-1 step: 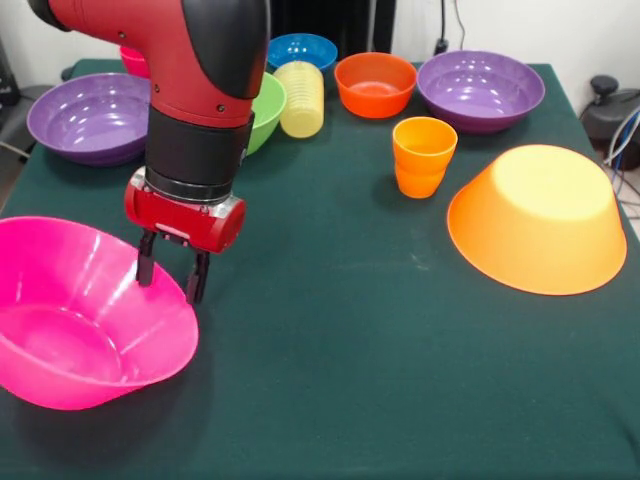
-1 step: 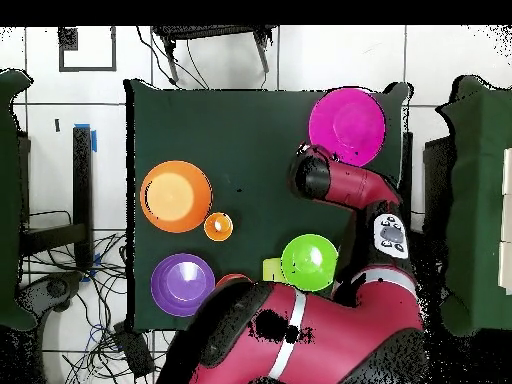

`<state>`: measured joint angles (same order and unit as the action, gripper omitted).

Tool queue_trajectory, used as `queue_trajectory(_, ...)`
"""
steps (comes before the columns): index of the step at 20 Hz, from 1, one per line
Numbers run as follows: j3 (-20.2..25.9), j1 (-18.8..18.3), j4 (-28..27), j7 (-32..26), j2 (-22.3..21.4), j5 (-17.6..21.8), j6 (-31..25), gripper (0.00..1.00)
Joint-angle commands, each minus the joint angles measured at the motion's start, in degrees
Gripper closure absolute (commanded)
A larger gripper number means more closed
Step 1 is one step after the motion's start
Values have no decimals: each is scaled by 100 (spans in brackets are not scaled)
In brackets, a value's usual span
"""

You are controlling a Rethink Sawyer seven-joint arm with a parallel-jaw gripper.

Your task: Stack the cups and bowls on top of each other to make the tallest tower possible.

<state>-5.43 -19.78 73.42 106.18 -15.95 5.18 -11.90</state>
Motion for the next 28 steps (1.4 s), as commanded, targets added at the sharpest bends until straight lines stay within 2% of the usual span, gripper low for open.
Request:
queue_trajectory(1,684,-109,372,317,304,68,-391,0)
queue_trajectory(18,1152,-476,260,-271,292,501,-197,0)
queue_trajectory(22,1156,-483,193,-494,184,576,-590,0)
queue_trajectory(28,912,-302,70,-503,14,602,-1172,0)
